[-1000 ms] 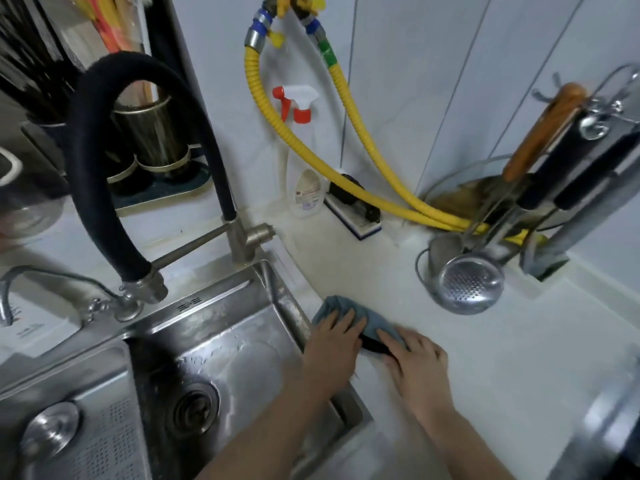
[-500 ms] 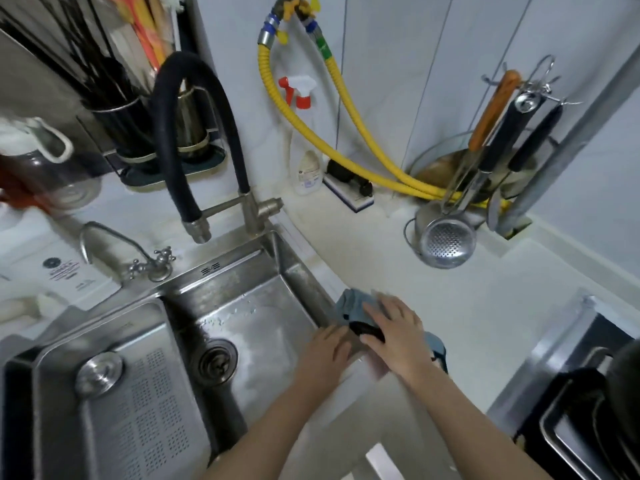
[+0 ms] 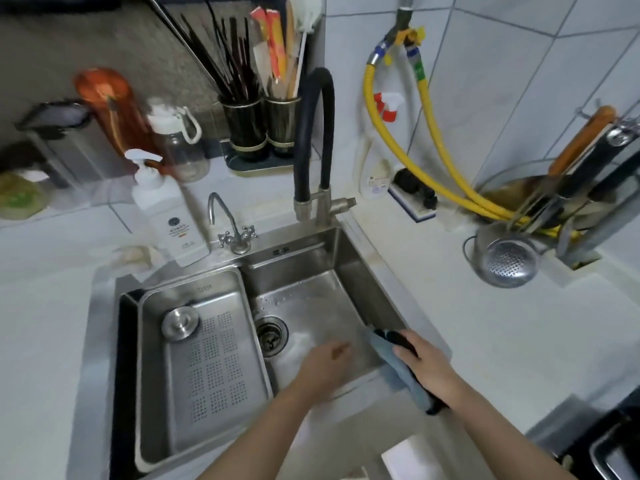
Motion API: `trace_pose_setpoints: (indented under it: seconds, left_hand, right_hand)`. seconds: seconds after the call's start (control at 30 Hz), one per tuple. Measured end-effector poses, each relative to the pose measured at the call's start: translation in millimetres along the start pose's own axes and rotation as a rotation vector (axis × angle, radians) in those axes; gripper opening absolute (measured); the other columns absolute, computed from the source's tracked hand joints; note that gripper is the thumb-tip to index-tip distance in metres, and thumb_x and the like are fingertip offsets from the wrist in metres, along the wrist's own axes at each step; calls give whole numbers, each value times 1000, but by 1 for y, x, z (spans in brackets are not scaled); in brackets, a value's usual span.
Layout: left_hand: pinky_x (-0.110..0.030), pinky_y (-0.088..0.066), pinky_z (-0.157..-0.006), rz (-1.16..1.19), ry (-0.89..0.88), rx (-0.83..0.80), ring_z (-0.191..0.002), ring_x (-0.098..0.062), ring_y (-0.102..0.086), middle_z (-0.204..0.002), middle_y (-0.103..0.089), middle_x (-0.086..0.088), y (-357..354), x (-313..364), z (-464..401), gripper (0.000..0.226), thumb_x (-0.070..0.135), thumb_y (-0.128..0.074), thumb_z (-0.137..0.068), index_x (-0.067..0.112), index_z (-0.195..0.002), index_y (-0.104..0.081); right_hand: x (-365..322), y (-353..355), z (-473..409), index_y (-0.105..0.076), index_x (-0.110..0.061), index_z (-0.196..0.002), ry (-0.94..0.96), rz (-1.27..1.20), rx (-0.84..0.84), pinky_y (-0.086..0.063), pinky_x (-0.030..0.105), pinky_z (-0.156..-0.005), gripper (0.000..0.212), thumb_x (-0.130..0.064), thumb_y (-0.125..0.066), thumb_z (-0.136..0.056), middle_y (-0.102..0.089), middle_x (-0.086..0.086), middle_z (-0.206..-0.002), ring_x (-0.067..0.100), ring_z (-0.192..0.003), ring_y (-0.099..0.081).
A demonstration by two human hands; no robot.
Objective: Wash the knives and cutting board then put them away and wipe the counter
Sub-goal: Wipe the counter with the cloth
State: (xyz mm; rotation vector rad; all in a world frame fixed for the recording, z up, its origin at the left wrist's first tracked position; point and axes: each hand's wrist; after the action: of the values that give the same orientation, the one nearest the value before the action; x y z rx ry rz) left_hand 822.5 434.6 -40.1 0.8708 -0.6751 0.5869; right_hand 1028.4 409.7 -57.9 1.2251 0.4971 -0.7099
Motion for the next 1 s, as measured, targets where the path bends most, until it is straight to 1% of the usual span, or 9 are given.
trace_pose_setpoints:
  seconds: [0.13, 0.23, 0.4, 0.5, 0.6, 0.7, 0.8, 0.93, 1.0]
  left_hand:
    - [-30, -54, -71, 424, 182, -10, -86, -25, -66, -104, -64, -10, 34, 19, 7, 45, 47, -52, -92, 16, -124, -56]
    - [-35, -60, -70, 680, 188, -46, -75, -27, -68, -85, -68, -14, 66, 39, 13, 48, 54, -66, -80, 11, -101, -63]
    - [-31, -60, -64, 758, -14, 65, -78, -19, -70, -93, -71, -12, 112, 70, 28, 27, 16, -77, -78, 7, -100, -66]
    - [-27, -58, -57, 805, -51, 138, -87, -25, -70, -105, -69, -16, 144, 87, 42, 43, 7, -76, -77, 4, -116, -58]
    - [-25, -56, -52, 833, -155, 166, -81, -22, -70, -102, -67, -13, 172, 112, 55, 43, 2, -72, -78, 6, -118, -55]
    - [-31, -61, -60, 912, -268, 199, -76, -19, -71, -98, -68, -10, 202, 140, 65, 37, -2, -66, -82, 10, -115, -55]
    - [-37, -61, -71, 1003, -345, 226, -85, -24, -70, -103, -68, -12, 231, 160, 62, 41, -2, -64, -84, 8, -122, -52]
    - [-30, -60, -57, 1110, -368, 322, -84, -25, -67, -104, -66, -15, 258, 183, 51, 41, -4, -61, -85, 6, -124, -51]
    - [-37, -59, -75, 1082, -396, 362, -91, -27, -65, -105, -65, -14, 270, 193, 42, 39, -4, -62, -85, 8, -120, -52]
  right_hand:
    - [-49, -1, -1, -51, -27, -102, 56, -172, -79, -42, 8, -73, 10, -20, -52, -95, -60, -12, -96, 8, -93, -59]
    - [-96, 7, -4, -55, -32, -104, 209, -182, -71, -42, 9, -77, 19, -18, -58, -91, -60, -21, -98, -13, -90, -57]
    - [-147, 27, -14, -60, -44, -109, 401, -241, -92, -38, 20, -101, 32, -35, -70, -80, -50, -16, -131, -2, -122, -46]
    - [-171, 49, -16, -62, -30, -112, 366, -568, -88, -47, 18, -91, 24, -27, -61, -87, -61, -11, -122, 4, -115, -56]
    - [-188, 70, -21, -57, -25, -121, 326, -634, -183, -46, 26, -99, 40, -38, -57, -84, -63, -6, -123, 5, -115, -58]
    - [-205, 84, -30, -61, -22, -121, 286, -673, -275, -47, 30, -97, 39, -43, -44, -93, -67, -3, -118, 11, -112, -61]
    - [-228, 107, -36, -71, -13, -108, 240, -1040, -335, -53, 31, -88, 34, -28, -44, -94, -70, 9, -112, 20, -102, -67]
    - [-253, 142, -58, -62, -11, -113, 221, -1235, -185, -51, 46, -87, 32, -9, -48, -85, -60, 18, -117, 29, -99, -61]
    - [-268, 159, -70, -59, -13, -111, 219, -1227, -87, -59, 38, -70, 28, -5, -49, -87, -58, 18, -117, 26, -96, -62]
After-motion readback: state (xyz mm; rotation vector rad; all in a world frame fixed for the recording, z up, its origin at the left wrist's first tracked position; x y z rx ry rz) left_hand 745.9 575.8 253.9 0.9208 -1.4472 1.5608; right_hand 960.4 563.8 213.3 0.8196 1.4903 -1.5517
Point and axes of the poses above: each hand's wrist, its own z-axis away from the middle knuckle, its own y-axis out of the back of the hand, x = y × z
